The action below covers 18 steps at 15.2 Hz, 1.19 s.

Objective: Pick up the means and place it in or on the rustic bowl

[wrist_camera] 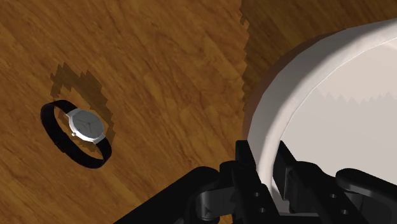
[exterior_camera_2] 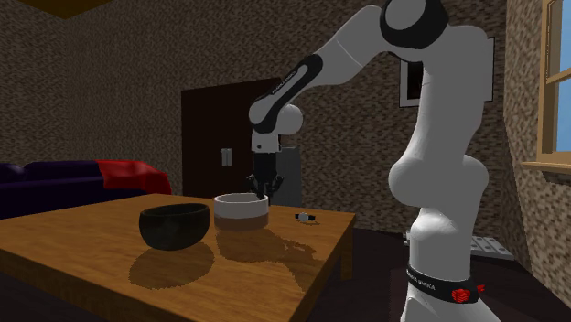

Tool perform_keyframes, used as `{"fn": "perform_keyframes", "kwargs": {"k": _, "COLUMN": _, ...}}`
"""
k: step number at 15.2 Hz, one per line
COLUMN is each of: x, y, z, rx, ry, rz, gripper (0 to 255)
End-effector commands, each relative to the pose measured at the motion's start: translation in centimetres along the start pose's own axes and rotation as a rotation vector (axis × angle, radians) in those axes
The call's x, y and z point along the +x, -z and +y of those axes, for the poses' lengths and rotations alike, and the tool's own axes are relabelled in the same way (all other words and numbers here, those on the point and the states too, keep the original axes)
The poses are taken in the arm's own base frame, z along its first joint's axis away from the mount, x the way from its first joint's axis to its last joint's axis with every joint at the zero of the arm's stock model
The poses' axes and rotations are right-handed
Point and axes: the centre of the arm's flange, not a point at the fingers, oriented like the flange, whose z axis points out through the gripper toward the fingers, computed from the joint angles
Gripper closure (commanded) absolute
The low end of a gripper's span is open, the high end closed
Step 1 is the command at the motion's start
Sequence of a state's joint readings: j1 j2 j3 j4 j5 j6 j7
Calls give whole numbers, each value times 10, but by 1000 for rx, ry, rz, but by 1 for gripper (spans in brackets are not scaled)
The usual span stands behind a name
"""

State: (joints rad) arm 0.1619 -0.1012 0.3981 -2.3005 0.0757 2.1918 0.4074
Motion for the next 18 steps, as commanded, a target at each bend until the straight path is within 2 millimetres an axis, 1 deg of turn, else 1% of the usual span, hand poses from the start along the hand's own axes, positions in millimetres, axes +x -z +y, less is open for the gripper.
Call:
{"fn": "perform_keyframes", "kwargs": {"k": 1, "x": 0, "y": 10, "z": 0, "rx": 0, "ry": 0, "rz": 0, "gripper": 255}}
{"fn": "perform_keyframes", "kwargs": {"k": 18, "x": -2, "y": 100, "z": -1, "rx": 0, "ry": 0, "rz": 0, "gripper": 255}}
